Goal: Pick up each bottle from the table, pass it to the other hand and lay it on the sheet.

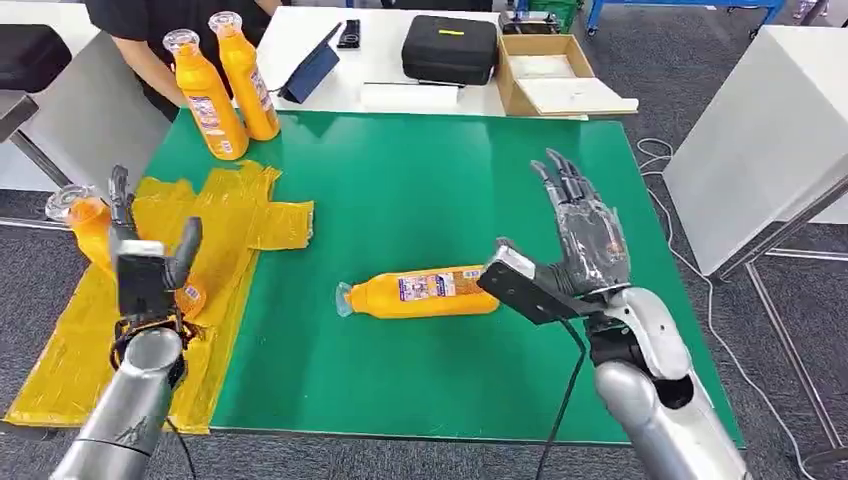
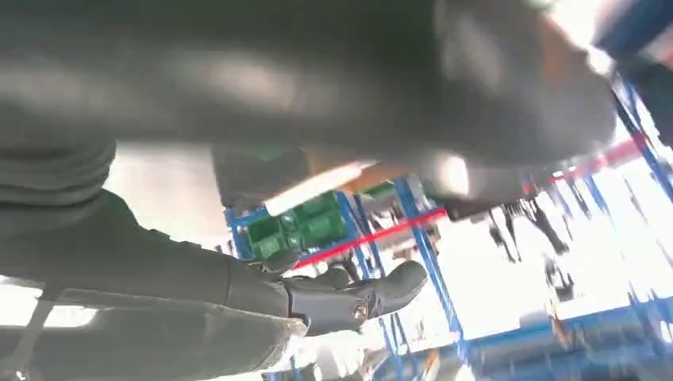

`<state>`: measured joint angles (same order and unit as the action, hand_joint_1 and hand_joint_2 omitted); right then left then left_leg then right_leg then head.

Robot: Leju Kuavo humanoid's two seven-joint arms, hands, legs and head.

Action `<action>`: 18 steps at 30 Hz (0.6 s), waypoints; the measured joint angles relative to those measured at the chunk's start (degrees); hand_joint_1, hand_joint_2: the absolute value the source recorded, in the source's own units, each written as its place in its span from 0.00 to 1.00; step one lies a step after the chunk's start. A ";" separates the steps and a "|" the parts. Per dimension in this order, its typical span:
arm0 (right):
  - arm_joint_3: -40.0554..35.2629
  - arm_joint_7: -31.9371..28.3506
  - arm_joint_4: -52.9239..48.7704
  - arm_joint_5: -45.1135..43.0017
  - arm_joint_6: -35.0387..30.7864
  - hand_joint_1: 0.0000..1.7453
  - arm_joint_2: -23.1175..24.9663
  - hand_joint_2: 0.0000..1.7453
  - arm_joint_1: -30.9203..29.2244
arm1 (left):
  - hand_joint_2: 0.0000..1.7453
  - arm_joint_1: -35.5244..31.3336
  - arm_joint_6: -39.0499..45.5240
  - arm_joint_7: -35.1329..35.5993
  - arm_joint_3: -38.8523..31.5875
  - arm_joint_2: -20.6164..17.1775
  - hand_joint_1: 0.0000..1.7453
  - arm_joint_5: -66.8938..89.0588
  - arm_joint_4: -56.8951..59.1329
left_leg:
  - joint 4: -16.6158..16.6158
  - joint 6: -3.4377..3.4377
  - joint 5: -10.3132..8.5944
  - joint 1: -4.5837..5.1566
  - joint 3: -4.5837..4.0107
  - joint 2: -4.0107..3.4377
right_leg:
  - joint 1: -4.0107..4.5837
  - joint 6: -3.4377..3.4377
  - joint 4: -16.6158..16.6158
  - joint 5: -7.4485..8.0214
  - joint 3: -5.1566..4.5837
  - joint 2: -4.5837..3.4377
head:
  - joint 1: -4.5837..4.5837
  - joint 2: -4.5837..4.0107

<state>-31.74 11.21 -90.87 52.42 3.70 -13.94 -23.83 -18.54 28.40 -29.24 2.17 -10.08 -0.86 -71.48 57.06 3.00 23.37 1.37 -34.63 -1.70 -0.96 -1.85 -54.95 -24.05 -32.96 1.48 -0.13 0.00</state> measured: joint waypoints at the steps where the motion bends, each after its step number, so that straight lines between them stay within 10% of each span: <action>1: -0.68 -0.09 2.97 0.85 0.17 0.00 0.07 1.00 -1.35 | 0.00 -0.02 -2.08 0.98 0.70 -0.13 0.00 -6.43 -1.82 | 0.00 -0.01 -0.02 0.00 0.00 0.00 | 0.00 -0.01 0.00 0.01 0.01 0.00 | -0.02 0.00; 16: -7.32 -1.75 24.07 3.16 -0.31 0.00 0.41 1.00 -7.71 | 0.00 1.53 -5.54 -0.77 5.94 -4.90 0.00 -22.66 -11.40 | 0.00 0.03 -0.05 -0.03 -0.04 0.01 | 0.01 -0.01 -0.01 0.01 0.01 0.03 | -0.02 0.00; 17: -7.89 -1.90 24.95 3.19 -0.37 0.00 0.59 0.00 -7.86 | 0.00 1.76 -5.52 -0.94 6.21 -5.11 0.00 -22.97 -11.62 | 0.00 0.03 -0.05 -0.03 -0.04 0.01 | 0.01 -0.01 -0.01 0.01 0.01 0.03 | 0.00 0.00; 18: -8.48 -1.97 25.60 3.21 -0.48 0.00 0.74 0.00 -7.94 | 0.00 1.91 -5.37 -1.07 6.40 -5.18 0.00 -23.03 -11.82 | 0.00 0.03 -0.05 -0.03 -0.04 0.00 | 0.01 -0.01 -0.01 0.01 0.01 0.03 | 0.00 0.00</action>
<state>-40.21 9.25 -65.27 55.63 3.22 -13.20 -31.77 -16.63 23.04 -30.31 8.57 -15.26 -23.89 -83.30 57.06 3.03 23.32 1.34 -34.67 -1.70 -0.95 -1.86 -54.96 -24.04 -32.95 1.51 -0.13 0.00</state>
